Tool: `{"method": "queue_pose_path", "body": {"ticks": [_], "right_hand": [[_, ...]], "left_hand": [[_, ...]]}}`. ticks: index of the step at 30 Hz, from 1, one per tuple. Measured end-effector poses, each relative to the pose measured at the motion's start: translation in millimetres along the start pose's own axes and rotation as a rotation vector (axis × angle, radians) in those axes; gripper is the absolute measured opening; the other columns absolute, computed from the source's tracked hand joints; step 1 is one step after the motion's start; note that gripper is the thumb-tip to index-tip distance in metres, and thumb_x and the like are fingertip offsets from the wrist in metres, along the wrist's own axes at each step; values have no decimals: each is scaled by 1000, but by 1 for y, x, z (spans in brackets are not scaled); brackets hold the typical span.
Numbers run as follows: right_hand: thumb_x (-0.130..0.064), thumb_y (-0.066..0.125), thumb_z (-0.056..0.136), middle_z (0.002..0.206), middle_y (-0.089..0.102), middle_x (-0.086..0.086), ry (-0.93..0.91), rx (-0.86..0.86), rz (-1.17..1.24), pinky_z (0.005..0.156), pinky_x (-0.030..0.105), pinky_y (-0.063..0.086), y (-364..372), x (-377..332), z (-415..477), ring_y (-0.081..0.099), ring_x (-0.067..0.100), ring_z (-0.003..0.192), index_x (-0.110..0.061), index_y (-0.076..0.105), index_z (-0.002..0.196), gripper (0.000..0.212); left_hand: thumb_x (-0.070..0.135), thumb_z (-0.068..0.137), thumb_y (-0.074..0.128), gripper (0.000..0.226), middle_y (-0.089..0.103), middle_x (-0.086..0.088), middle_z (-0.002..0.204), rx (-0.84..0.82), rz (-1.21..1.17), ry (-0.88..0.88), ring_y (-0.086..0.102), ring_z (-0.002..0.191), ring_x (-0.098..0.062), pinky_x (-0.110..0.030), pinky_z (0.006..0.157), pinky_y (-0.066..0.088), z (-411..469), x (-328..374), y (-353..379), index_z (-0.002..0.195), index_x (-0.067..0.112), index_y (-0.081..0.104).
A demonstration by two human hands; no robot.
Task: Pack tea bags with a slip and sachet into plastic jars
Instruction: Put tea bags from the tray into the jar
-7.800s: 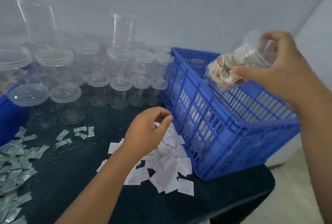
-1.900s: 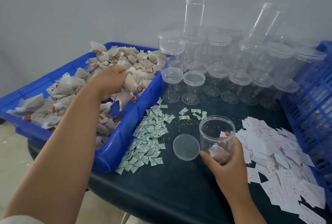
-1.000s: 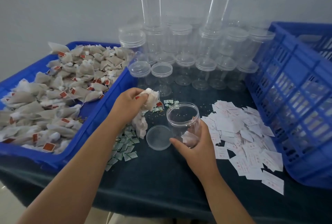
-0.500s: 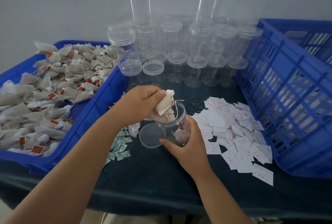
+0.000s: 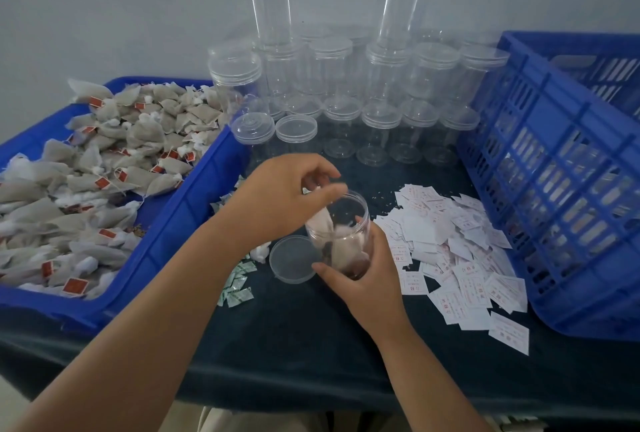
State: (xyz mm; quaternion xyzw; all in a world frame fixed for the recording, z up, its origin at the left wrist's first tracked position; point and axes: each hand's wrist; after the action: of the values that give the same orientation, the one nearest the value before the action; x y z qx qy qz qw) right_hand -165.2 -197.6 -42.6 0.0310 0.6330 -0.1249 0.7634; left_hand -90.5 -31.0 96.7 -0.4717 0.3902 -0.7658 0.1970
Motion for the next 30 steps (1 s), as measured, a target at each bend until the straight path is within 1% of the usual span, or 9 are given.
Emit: {"method": "queue_pose_path", "body": {"ticks": [2, 7, 10, 13, 17, 19, 21, 26, 30], "right_hand": [[-40, 101, 70, 131, 70, -10, 1, 11, 23, 97, 43, 63, 0, 0, 0, 70, 16, 121, -31, 56, 138, 82], [-41, 100, 71, 131, 69, -9, 7, 45, 48, 94, 42, 64, 1, 0, 1, 71, 18, 119, -33, 55, 139, 82], [-40, 101, 71, 131, 69, -7, 3, 47, 44, 95, 47, 64, 1, 1, 2, 71, 21, 119, -31, 55, 141, 84], [-41, 102, 69, 137, 66, -6, -9, -2, -10, 101, 50, 60, 4, 3, 1, 67, 23, 127, -28, 53, 144, 91], [-46, 101, 67, 141, 64, -8, -7, -24, -42, 106, 50, 57, 4, 7, 0, 63, 21, 132, -25, 53, 145, 94], [-45, 101, 66, 142, 64, -11, 10, -16, -21, 107, 47, 57, 3, 7, 0, 63, 18, 133, -29, 52, 146, 95], [-43, 101, 67, 143, 63, -12, 25, -16, -3, 107, 47, 58, 3, 6, 1, 63, 16, 133, -30, 52, 147, 95], [-43, 99, 68, 139, 66, -11, 30, -13, -9, 105, 48, 59, 3, 3, 1, 66, 15, 127, -28, 54, 142, 89], [-44, 97, 68, 133, 68, -12, 26, -4, 1, 100, 48, 61, 2, 0, 1, 69, 16, 121, -33, 57, 136, 80]], "left_hand": [[59, 92, 65, 22, 70, 20, 89, 87, 26, -71, 65, 85, 3, -20, 74, 50, -3, -4, -6, 101, 39, 69], [57, 87, 76, 25, 70, 21, 83, -168, 117, -172, 65, 79, 8, -19, 72, 52, -13, -6, -10, 101, 37, 70], [45, 91, 76, 6, 72, 22, 81, -65, 65, -88, 66, 79, 6, -22, 74, 55, -13, -1, -4, 93, 38, 75], [43, 100, 64, 16, 74, 19, 85, -82, -71, -46, 69, 77, -4, -19, 64, 53, -12, -4, 2, 93, 40, 78], [40, 102, 57, 14, 74, 16, 95, 189, -26, -312, 66, 76, -1, -26, 68, 53, -8, -48, 12, 98, 37, 70], [47, 99, 63, 28, 70, 6, 121, -61, 297, -476, 67, 99, -10, -36, 85, 55, -14, -77, 23, 121, 30, 67], [55, 89, 75, 47, 62, -2, 127, -219, 449, -549, 63, 106, -21, -40, 89, 55, -23, -96, 36, 123, 24, 66], [33, 91, 78, 8, 66, 3, 99, 18, 334, -453, 64, 89, -17, -33, 73, 48, -29, -106, 47, 91, 27, 74], [52, 84, 82, 52, 56, -3, 129, 64, 279, -517, 55, 119, -25, -40, 98, 48, -32, -112, 46, 126, 24, 67]]}}
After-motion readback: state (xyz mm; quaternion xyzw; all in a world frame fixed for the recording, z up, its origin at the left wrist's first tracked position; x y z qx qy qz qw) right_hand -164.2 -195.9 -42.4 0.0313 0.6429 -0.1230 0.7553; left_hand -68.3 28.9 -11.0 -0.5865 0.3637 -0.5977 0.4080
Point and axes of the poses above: each hand's wrist, its own z-axis towards the middle knuckle, its own y-axis out of the palm, x = y × z
